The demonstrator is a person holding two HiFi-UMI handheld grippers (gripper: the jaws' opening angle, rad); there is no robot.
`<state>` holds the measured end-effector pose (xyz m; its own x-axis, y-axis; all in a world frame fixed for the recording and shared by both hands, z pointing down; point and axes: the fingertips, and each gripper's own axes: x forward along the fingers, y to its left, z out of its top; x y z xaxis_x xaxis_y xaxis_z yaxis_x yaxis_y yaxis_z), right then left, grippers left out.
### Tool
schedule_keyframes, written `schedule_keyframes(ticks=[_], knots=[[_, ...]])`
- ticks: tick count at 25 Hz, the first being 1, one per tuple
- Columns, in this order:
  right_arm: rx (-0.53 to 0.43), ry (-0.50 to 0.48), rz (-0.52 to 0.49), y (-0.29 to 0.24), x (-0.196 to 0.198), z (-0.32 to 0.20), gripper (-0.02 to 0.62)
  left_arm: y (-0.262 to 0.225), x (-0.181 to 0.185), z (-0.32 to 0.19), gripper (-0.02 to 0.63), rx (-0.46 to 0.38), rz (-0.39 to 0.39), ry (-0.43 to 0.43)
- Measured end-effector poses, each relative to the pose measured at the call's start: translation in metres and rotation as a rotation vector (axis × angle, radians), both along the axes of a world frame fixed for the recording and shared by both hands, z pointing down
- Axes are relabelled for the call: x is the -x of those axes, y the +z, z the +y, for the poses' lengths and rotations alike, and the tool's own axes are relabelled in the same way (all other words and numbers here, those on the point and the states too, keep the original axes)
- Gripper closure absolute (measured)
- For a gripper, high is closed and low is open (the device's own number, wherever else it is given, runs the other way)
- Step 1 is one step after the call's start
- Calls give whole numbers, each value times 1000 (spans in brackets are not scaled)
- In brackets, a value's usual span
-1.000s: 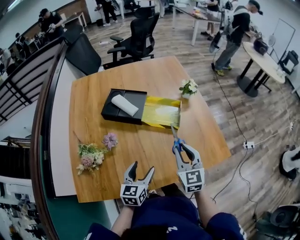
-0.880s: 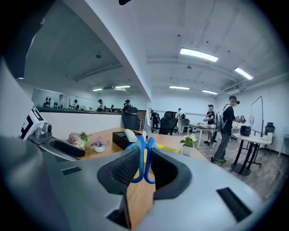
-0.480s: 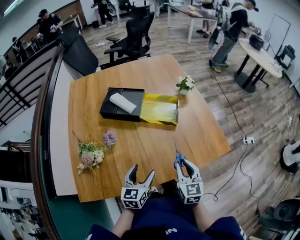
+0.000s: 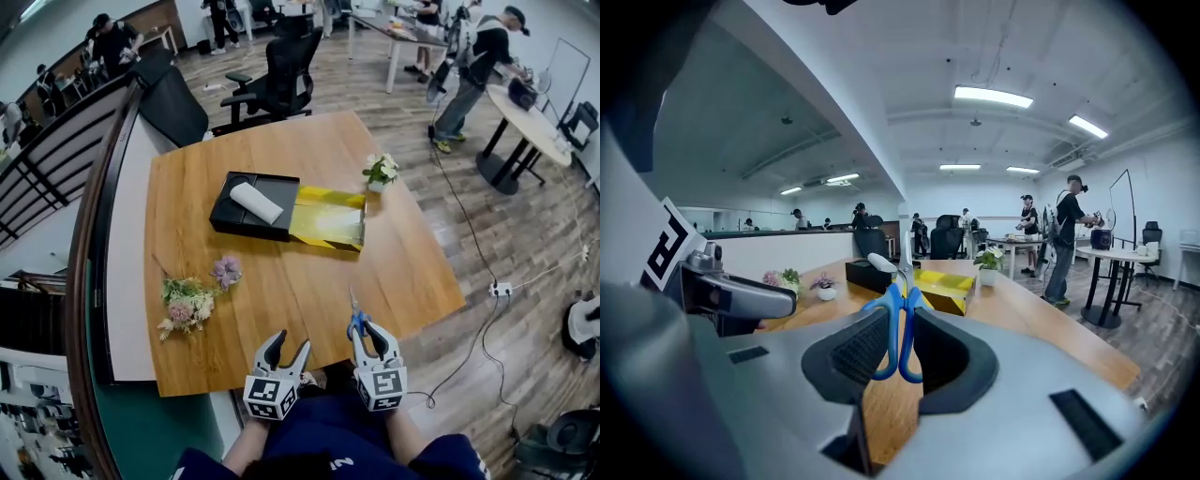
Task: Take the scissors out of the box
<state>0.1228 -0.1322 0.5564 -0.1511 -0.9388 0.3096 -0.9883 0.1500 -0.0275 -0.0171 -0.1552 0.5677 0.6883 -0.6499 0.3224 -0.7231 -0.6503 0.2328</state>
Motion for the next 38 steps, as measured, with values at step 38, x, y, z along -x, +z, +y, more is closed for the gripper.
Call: schedule_keyframes(ticks=[38], knots=[[4, 23, 82, -7, -1, -17, 503, -18, 8, -26, 603, -104, -31, -41]])
